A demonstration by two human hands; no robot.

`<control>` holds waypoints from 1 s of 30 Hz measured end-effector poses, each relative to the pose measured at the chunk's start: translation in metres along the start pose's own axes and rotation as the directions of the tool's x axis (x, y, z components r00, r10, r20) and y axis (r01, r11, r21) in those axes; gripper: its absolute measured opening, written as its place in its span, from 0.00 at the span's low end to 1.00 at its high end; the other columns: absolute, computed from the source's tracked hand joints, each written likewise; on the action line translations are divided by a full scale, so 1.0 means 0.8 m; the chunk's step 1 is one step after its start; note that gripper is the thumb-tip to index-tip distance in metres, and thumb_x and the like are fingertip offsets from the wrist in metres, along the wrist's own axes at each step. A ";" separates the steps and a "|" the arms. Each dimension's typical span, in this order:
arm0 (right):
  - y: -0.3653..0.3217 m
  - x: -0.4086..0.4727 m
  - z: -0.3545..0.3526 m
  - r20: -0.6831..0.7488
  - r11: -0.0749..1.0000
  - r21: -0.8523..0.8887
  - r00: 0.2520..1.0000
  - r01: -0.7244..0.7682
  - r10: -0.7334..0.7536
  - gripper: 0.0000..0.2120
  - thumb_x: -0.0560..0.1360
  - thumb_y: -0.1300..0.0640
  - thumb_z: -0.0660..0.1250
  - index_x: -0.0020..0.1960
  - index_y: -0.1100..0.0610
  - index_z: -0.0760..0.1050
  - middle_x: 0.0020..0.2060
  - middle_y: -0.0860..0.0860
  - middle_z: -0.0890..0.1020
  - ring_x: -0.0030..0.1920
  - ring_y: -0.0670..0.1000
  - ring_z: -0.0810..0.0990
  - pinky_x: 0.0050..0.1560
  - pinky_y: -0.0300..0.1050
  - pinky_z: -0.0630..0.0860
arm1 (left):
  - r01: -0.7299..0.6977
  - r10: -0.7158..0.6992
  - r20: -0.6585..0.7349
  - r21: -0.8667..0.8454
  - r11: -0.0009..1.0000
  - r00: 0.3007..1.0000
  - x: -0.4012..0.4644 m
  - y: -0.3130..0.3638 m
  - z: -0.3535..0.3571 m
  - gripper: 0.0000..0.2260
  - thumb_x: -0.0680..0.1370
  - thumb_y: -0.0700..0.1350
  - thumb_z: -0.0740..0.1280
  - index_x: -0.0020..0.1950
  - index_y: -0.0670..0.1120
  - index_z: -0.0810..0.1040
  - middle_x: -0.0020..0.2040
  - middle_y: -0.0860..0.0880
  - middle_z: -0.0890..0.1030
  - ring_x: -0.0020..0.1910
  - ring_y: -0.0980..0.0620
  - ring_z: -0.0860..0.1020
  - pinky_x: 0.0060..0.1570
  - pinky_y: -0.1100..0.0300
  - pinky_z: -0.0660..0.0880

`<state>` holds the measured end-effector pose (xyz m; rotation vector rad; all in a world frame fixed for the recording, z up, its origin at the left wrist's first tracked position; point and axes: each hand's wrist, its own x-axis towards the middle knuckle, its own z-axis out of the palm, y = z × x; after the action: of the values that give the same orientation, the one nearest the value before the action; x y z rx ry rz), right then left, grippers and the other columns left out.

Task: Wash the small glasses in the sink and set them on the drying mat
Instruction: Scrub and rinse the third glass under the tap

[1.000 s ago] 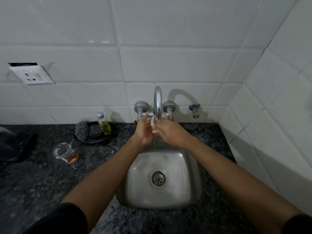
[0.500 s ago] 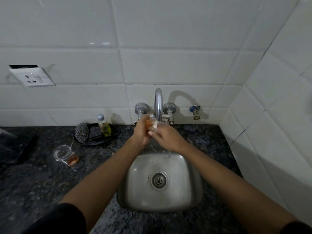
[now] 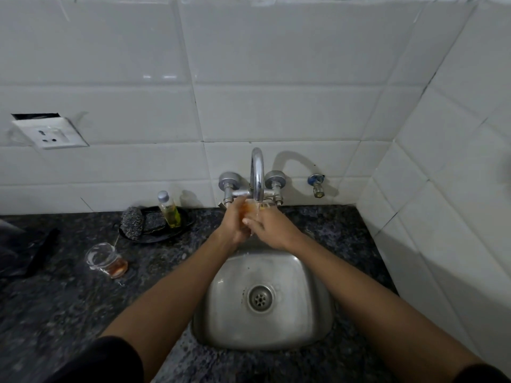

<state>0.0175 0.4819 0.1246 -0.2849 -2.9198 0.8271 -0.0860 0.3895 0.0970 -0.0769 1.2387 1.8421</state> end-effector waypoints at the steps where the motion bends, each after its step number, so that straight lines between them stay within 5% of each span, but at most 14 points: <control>1: 0.003 -0.003 -0.001 0.047 0.983 -0.178 0.998 0.055 -0.047 0.13 0.85 0.48 0.63 0.60 0.54 0.80 0.50 0.54 0.84 0.47 0.53 0.83 0.50 0.55 0.82 | 0.039 -0.039 0.014 0.023 0.999 0.999 0.000 0.001 -0.002 0.23 0.85 0.54 0.62 0.39 0.43 0.85 0.37 0.45 0.84 0.36 0.49 0.83 0.39 0.57 0.81; 3: 0.014 -0.005 -0.002 0.077 0.945 -0.304 0.992 0.121 -0.103 0.12 0.85 0.49 0.64 0.61 0.53 0.80 0.50 0.53 0.83 0.46 0.52 0.83 0.48 0.53 0.83 | 0.084 -0.084 0.017 0.044 0.996 0.996 0.003 0.005 -0.003 0.18 0.83 0.55 0.65 0.44 0.43 0.84 0.39 0.45 0.84 0.39 0.48 0.82 0.40 0.55 0.79; 7: -0.001 -0.009 0.001 0.002 0.965 0.258 0.999 -0.052 0.054 0.15 0.86 0.46 0.62 0.67 0.50 0.80 0.49 0.48 0.84 0.45 0.45 0.83 0.43 0.41 0.80 | -0.026 0.026 0.020 0.017 1.000 0.999 0.002 0.001 0.001 0.20 0.85 0.46 0.58 0.41 0.42 0.85 0.36 0.45 0.84 0.37 0.48 0.83 0.37 0.58 0.80; 8: -0.004 -0.007 -0.002 -0.008 0.961 0.268 0.998 -0.061 0.065 0.14 0.86 0.46 0.62 0.65 0.51 0.80 0.50 0.48 0.84 0.46 0.45 0.83 0.44 0.44 0.81 | -0.023 0.023 0.024 0.001 1.000 0.999 0.002 0.000 0.002 0.20 0.85 0.47 0.57 0.43 0.42 0.84 0.38 0.44 0.84 0.40 0.47 0.83 0.40 0.57 0.80; 10: 0.004 -0.005 -0.005 -0.024 0.998 0.061 1.000 0.002 0.000 0.10 0.85 0.48 0.63 0.58 0.51 0.80 0.50 0.49 0.84 0.46 0.47 0.83 0.48 0.49 0.81 | 0.005 -0.006 0.040 0.023 1.000 0.999 -0.002 0.002 0.005 0.19 0.85 0.51 0.59 0.47 0.42 0.84 0.42 0.44 0.85 0.43 0.46 0.83 0.44 0.54 0.80; 12: 0.013 -0.007 -0.008 0.045 0.966 -0.243 0.996 0.083 -0.074 0.11 0.84 0.48 0.64 0.62 0.52 0.78 0.55 0.52 0.83 0.50 0.51 0.83 0.51 0.53 0.82 | 0.033 -0.036 0.055 0.048 0.998 0.998 -0.001 0.007 0.005 0.18 0.85 0.54 0.61 0.50 0.42 0.84 0.45 0.43 0.85 0.43 0.46 0.84 0.41 0.54 0.81; 14: 0.014 -0.012 -0.006 0.033 0.983 -0.166 0.997 0.081 -0.076 0.14 0.84 0.48 0.64 0.67 0.51 0.78 0.58 0.50 0.83 0.54 0.50 0.84 0.54 0.51 0.82 | 0.005 -0.007 0.024 0.057 0.998 1.000 0.000 0.007 0.005 0.16 0.84 0.52 0.63 0.49 0.42 0.84 0.44 0.44 0.85 0.41 0.47 0.84 0.40 0.55 0.81; 17: -0.001 -0.012 -0.004 -0.028 0.977 0.213 0.999 0.026 -0.021 0.14 0.86 0.49 0.62 0.67 0.51 0.80 0.55 0.48 0.84 0.51 0.43 0.83 0.54 0.42 0.80 | -0.042 0.042 0.011 0.004 0.999 0.999 -0.001 0.000 0.007 0.17 0.84 0.49 0.62 0.45 0.42 0.86 0.43 0.43 0.84 0.45 0.46 0.83 0.51 0.52 0.80; 22: 0.013 -0.012 -0.010 0.063 0.965 -0.254 0.997 0.065 -0.050 0.12 0.84 0.49 0.65 0.65 0.53 0.77 0.59 0.51 0.81 0.50 0.50 0.82 0.54 0.52 0.83 | 0.039 -0.046 0.071 0.095 0.995 0.996 -0.001 0.006 0.007 0.20 0.85 0.55 0.61 0.51 0.43 0.87 0.48 0.43 0.85 0.46 0.45 0.83 0.49 0.50 0.75; 27: -0.006 -0.017 -0.006 -0.017 0.979 0.205 1.000 -0.014 0.018 0.14 0.86 0.48 0.61 0.66 0.52 0.79 0.53 0.48 0.83 0.50 0.45 0.82 0.55 0.47 0.80 | -0.027 0.025 0.032 0.047 0.999 0.999 -0.009 0.000 0.009 0.16 0.85 0.47 0.60 0.47 0.42 0.83 0.41 0.45 0.84 0.44 0.47 0.82 0.49 0.52 0.80; 30: -0.003 -0.014 -0.013 -0.008 0.999 -0.053 1.000 -0.005 0.005 0.11 0.85 0.50 0.62 0.59 0.55 0.79 0.51 0.52 0.83 0.50 0.51 0.83 0.55 0.54 0.82 | 0.036 -0.040 0.075 0.061 0.998 0.996 -0.006 0.002 0.009 0.20 0.85 0.54 0.60 0.53 0.42 0.85 0.48 0.43 0.86 0.48 0.45 0.83 0.47 0.52 0.80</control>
<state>0.0293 0.4827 0.1341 -0.2987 -2.9384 0.7479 -0.0814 0.3916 0.1044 0.0024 1.2296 1.7583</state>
